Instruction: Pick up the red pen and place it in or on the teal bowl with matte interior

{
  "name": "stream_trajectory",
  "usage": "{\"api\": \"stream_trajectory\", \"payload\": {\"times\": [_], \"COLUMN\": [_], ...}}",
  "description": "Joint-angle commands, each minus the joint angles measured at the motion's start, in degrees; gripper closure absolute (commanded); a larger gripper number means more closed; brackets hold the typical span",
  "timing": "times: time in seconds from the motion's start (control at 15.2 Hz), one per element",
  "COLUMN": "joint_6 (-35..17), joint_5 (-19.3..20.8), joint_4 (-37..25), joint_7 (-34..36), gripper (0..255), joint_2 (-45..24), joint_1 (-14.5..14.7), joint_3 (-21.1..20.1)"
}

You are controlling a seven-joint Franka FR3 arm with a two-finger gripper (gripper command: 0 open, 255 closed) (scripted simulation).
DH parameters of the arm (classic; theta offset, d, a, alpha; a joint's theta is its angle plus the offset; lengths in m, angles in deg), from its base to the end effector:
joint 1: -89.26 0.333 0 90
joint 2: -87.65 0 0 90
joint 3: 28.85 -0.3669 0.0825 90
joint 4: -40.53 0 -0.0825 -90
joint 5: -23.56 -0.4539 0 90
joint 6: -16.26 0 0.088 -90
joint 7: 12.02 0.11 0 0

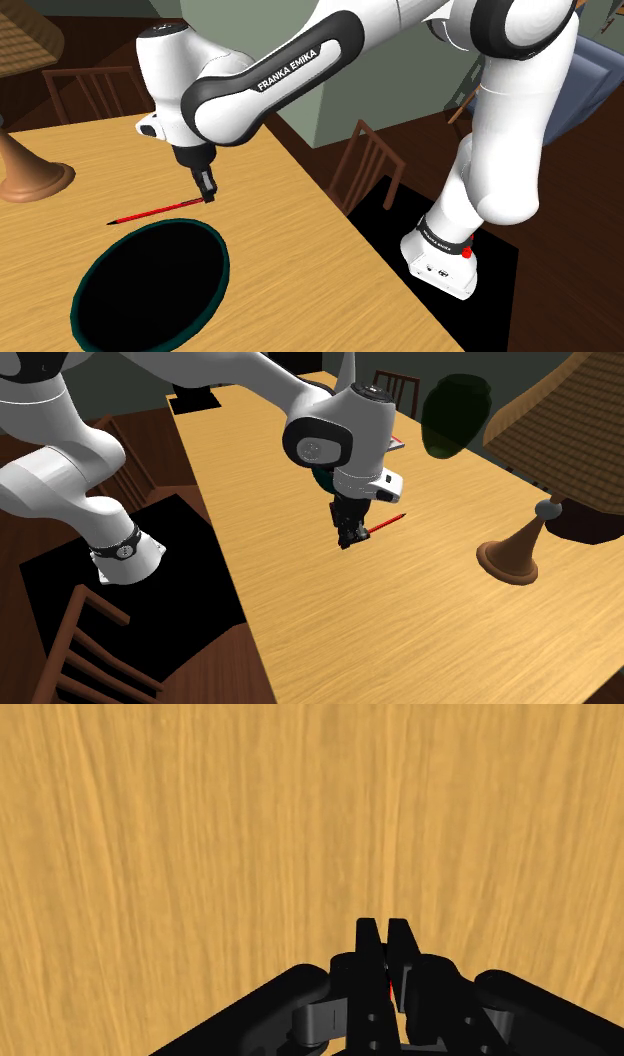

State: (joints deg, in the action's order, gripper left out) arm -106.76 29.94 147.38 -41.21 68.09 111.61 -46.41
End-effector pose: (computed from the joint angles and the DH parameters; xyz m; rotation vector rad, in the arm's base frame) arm 0.5452 0.4331 0.3430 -2.5387 -1.8398 0.0654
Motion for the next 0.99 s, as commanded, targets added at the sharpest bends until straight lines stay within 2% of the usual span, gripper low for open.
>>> {"api": "stream_trajectory", "payload": {"times": [0.0, 0.92], "joint_6": [0.66, 10.04], "joint_5": [-0.23, -1.99], "joint_4": [0.04, -5.19], "joint_7": [-0.07, -1.14], "gripper": [255, 255], "joint_2": [0.27, 4.64], "joint_1": [0.05, -0.37], "joint_3": [-0.17, -0.79]}}
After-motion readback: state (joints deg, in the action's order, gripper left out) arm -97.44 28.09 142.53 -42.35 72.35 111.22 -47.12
